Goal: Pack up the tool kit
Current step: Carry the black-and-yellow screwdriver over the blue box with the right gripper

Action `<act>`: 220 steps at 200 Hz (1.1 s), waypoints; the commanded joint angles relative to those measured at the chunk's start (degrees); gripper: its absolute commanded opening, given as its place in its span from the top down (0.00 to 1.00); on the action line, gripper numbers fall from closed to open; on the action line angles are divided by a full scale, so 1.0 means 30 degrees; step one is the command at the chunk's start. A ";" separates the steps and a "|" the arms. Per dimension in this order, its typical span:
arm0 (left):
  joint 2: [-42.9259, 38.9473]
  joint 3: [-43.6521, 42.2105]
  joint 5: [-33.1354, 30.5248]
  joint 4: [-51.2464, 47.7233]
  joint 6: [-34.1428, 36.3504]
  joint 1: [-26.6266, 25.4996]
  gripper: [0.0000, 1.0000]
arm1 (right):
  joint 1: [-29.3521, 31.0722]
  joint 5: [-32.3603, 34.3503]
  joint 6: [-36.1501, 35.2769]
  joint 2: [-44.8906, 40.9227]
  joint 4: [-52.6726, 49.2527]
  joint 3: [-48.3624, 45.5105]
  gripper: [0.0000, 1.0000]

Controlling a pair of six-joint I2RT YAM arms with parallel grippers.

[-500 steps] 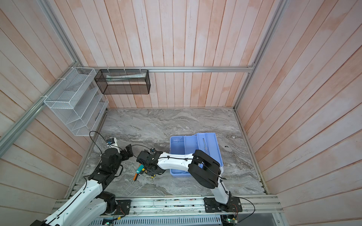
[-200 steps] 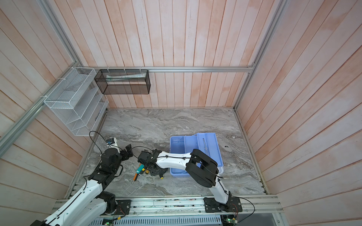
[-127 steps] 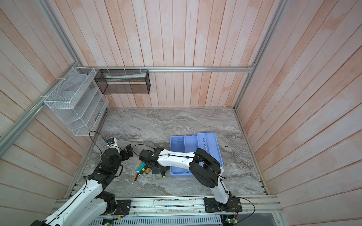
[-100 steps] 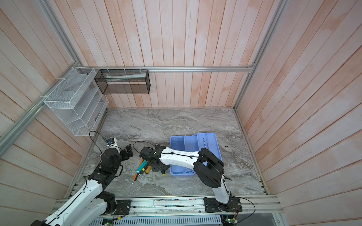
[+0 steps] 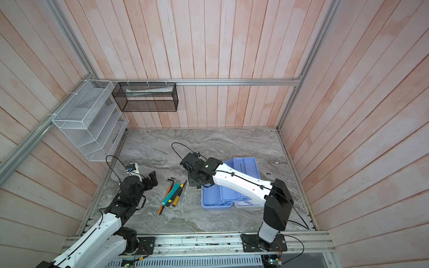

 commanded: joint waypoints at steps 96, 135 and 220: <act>0.0142 0.0360 0.0025 0.0164 0.0170 0.0086 0.00 | -0.6368 0.3057 -0.3041 -0.8593 -0.2237 -0.6043 1.00; 0.0457 0.0509 0.0038 0.0165 0.0188 0.0086 0.00 | -0.7267 0.3964 -0.4462 -0.8554 -0.1758 -0.7104 1.00; 0.0443 0.0515 0.0017 0.0176 0.0173 0.0101 0.00 | -0.7588 0.3448 -0.6108 -0.7118 0.0112 -0.8505 1.00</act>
